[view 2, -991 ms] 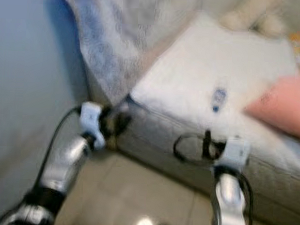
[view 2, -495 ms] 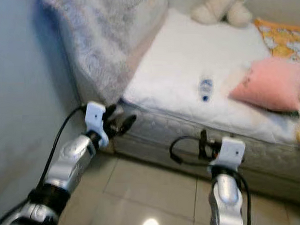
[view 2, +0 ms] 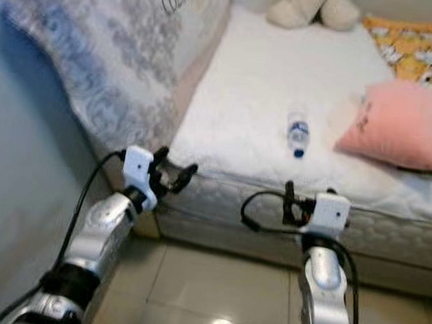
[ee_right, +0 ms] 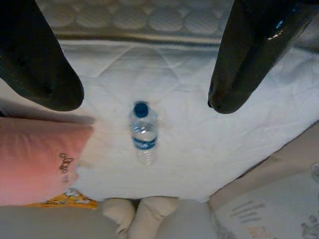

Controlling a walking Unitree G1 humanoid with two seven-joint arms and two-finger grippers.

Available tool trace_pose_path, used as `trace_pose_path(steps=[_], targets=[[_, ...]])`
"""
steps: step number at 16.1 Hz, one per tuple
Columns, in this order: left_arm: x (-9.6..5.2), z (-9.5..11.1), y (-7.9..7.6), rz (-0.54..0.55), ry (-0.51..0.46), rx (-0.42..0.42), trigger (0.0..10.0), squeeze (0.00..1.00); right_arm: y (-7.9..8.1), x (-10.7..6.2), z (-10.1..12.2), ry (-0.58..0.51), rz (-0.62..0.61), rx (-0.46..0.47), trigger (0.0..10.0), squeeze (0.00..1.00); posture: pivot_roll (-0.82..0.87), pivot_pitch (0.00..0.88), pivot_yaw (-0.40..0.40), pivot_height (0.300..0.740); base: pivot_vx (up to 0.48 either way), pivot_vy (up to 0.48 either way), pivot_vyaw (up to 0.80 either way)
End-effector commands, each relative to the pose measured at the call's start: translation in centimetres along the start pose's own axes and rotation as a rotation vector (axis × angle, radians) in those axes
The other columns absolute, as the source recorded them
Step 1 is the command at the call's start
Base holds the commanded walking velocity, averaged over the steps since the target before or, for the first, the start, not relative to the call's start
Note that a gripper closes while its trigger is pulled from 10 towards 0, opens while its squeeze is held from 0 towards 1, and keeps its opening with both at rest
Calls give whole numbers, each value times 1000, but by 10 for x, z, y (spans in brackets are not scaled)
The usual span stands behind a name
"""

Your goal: Clean up the room

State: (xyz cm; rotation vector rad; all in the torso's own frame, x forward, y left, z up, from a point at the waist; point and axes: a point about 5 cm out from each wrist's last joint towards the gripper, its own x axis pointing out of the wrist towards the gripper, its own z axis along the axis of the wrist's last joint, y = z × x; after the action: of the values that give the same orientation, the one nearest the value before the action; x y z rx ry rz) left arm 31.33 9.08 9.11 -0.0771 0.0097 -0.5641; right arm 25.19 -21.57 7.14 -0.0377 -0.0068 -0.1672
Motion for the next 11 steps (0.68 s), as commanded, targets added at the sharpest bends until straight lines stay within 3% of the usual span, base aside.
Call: trace_pose_path(steps=[1, 3, 6, 8, 10, 11], targets=[[6, 3, -13, -54, -12, 8, 10000, 0, -10, -1, 0, 3, -29, -12, 10000, 0, -105, 0, 18, 740, 461, 0, 0], [5, 3, -15, -60, -21, 11, 10000, 0, -10, -1, 0, 4, -24, -15, 10000, 0, -105, 0, 18, 740, 433, 0, 0], [5, -1, -8, 9, 7, -1, 10000, 0, -8, 0, 0, 15, -13, 18, 10000, 0, -105, 0, 12, 740, 0, 0, 0], [-4, -6, 21, 196, 32, -92, 10000, 0, -10, -1, 1, 43, -25, 127, 10000, 0, -106, 0, 9, 740, 0, -463, 0], [-17, -12, 36, 296, 51, -138, 10000, 0, -11, -6, -2, 54, -14, 125, 10000, 0, -115, 0, 10, 740, 0, -463, 0], [-34, -17, 49, 368, 69, -143, 10000, 0, -14, -14, -6, 63, -3, 111, 10000, 0, -110, 0, 10, 740, 0, -465, 0]])
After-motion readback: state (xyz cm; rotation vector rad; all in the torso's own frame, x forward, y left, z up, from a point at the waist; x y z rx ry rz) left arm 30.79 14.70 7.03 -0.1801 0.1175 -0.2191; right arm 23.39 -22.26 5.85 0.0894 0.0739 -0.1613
